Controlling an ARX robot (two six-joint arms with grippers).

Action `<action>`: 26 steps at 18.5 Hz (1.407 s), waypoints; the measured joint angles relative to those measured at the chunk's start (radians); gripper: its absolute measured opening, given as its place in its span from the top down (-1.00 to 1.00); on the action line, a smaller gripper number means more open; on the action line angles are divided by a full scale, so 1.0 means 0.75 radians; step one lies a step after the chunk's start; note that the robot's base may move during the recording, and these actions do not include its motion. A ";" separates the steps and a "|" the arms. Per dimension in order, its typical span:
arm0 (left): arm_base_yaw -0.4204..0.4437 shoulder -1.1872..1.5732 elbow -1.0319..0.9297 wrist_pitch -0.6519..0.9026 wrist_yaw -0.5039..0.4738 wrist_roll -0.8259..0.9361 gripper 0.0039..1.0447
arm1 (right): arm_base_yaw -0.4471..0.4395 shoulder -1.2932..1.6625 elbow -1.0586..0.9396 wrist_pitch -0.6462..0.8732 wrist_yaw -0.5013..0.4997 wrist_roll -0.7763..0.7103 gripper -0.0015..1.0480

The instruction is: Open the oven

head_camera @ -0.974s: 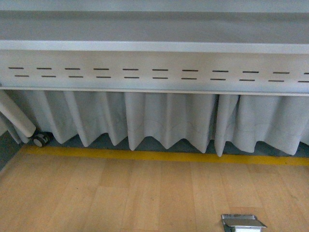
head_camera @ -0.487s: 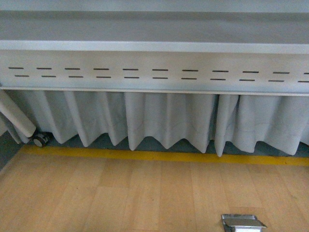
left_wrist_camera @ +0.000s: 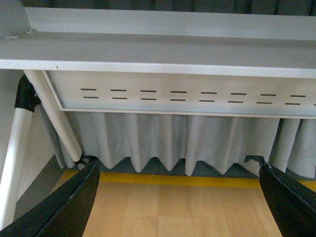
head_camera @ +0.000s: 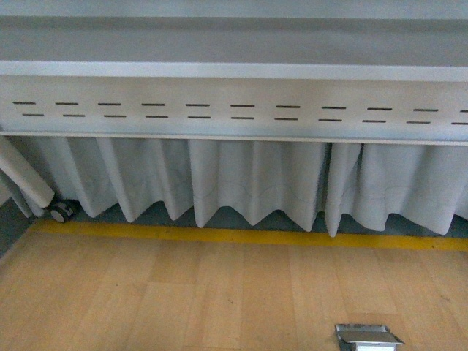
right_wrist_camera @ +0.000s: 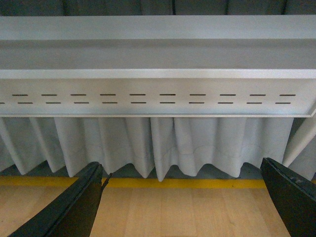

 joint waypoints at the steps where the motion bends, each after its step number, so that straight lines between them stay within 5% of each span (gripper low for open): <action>1: 0.000 0.000 0.000 0.000 -0.001 0.000 -0.88 | 0.000 0.000 0.000 0.000 0.000 0.001 -0.87; 26: 0.000 -0.001 0.000 0.000 -0.002 0.003 -0.88 | 0.000 0.000 0.000 0.000 -0.002 0.000 -0.87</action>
